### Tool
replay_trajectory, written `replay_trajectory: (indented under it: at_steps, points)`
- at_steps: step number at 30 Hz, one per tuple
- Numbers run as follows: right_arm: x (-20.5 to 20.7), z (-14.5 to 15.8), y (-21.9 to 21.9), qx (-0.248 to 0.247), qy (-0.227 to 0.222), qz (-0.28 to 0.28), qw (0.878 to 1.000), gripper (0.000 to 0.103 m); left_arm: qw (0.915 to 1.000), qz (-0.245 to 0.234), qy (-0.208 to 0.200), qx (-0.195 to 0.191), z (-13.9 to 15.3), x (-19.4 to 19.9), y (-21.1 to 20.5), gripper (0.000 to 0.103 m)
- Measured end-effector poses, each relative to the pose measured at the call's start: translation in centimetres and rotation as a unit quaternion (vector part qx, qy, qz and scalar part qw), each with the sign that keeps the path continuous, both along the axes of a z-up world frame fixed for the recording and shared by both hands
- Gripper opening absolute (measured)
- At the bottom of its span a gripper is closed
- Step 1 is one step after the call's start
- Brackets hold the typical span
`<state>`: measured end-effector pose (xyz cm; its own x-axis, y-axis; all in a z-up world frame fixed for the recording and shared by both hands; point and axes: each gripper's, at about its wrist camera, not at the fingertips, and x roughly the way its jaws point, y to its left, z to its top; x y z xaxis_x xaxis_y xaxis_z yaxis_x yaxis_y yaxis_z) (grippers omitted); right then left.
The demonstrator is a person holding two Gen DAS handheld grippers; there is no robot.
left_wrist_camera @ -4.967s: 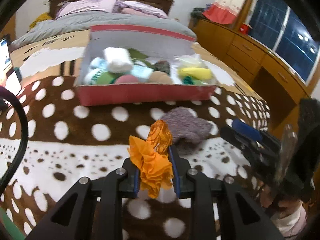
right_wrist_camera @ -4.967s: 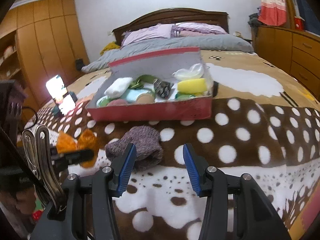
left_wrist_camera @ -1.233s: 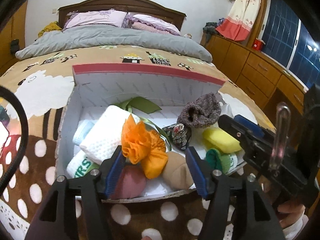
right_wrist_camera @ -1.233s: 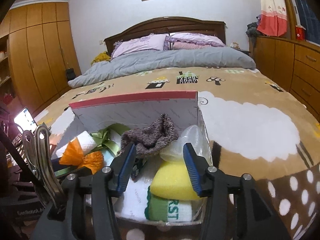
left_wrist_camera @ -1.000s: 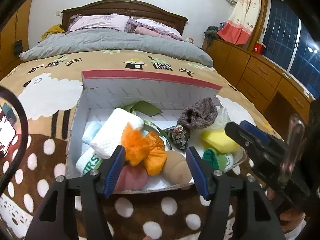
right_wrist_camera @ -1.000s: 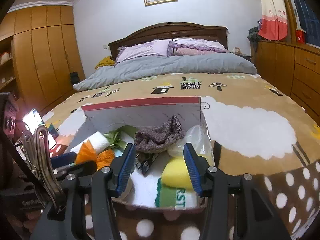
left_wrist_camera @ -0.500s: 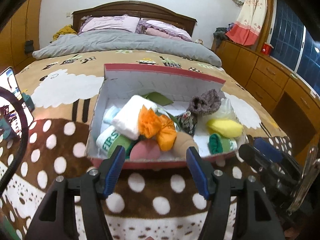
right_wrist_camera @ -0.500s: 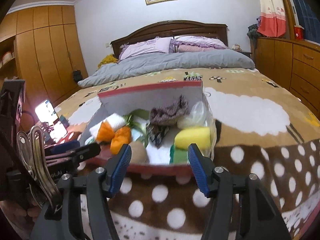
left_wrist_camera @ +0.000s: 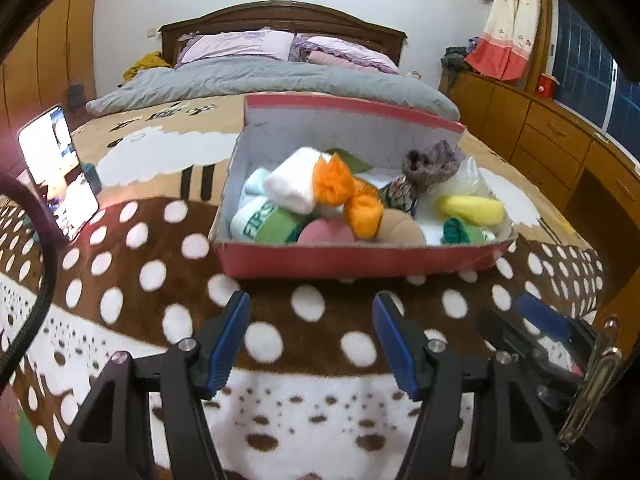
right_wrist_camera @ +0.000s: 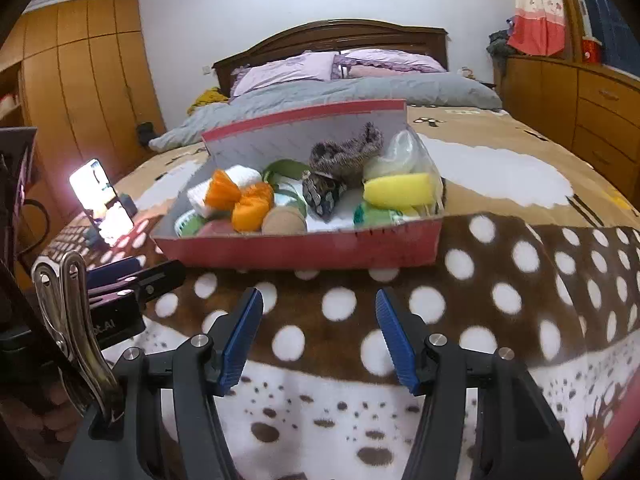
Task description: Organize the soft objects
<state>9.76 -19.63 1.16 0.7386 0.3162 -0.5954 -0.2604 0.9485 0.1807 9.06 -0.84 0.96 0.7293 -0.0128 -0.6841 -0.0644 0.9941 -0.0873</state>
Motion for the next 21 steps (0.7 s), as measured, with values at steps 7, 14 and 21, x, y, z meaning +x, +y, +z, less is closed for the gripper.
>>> replay_trajectory:
  at_steps: [7, 14, 21]
  points:
    - [-0.2, -1.7, 0.5, -0.006, 0.020, -0.016, 1.000, 0.060, 0.9997, 0.002, 0.026, 0.001, -2.4, -0.1, -0.4, 0.067]
    - [-0.4, -1.5, 0.3, -0.010, 0.006, -0.026, 1.000, 0.060, 0.9993, -0.008, 0.035, 0.003, -3.6, 0.1, -1.1, 0.067]
    - [-0.5, -1.7, 0.1, -0.007, 0.010, -0.027, 1.000, 0.060, 0.9992, -0.006, 0.040, -0.001, -3.7, 0.1, -1.1, 0.067]
